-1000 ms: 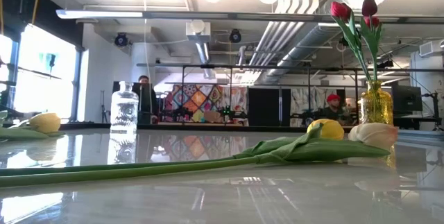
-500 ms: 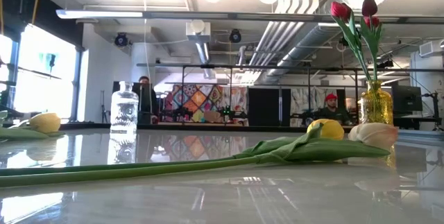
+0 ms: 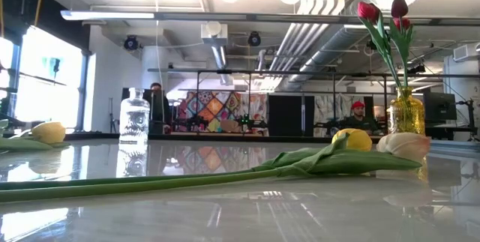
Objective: Sort flowers into vase by color
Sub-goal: Put the bottom light pink tulip into the transparent vase
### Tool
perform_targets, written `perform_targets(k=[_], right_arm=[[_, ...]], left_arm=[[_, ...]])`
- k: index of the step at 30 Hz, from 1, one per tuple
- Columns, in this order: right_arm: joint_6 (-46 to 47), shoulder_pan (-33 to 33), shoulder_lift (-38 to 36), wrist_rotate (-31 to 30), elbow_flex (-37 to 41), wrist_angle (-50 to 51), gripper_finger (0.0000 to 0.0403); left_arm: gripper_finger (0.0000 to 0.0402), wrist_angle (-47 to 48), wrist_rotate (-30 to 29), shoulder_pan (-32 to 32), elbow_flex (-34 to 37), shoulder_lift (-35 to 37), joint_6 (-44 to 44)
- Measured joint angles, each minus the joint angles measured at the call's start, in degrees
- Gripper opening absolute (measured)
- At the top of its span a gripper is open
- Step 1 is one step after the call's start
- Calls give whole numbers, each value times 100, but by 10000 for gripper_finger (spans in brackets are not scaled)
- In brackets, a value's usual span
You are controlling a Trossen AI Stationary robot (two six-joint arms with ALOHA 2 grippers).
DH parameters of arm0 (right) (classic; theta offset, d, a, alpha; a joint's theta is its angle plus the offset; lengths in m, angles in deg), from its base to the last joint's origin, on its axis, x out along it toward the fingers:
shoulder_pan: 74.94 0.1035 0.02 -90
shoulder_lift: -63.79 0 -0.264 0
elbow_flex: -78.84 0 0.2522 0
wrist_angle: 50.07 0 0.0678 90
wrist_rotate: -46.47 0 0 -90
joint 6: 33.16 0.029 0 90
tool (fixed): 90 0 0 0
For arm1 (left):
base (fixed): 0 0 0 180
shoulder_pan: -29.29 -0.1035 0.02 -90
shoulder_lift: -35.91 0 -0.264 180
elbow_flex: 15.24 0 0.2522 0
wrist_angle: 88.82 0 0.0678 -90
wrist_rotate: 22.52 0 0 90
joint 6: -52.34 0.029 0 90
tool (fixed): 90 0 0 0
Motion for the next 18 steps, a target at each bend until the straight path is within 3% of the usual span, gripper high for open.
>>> perform_targets(k=[18], right_arm=[[-139, 260, -10, 257, 0, 23, 279]], left_arm=[[172, 0, -2, 0, 0, 0, 0]])
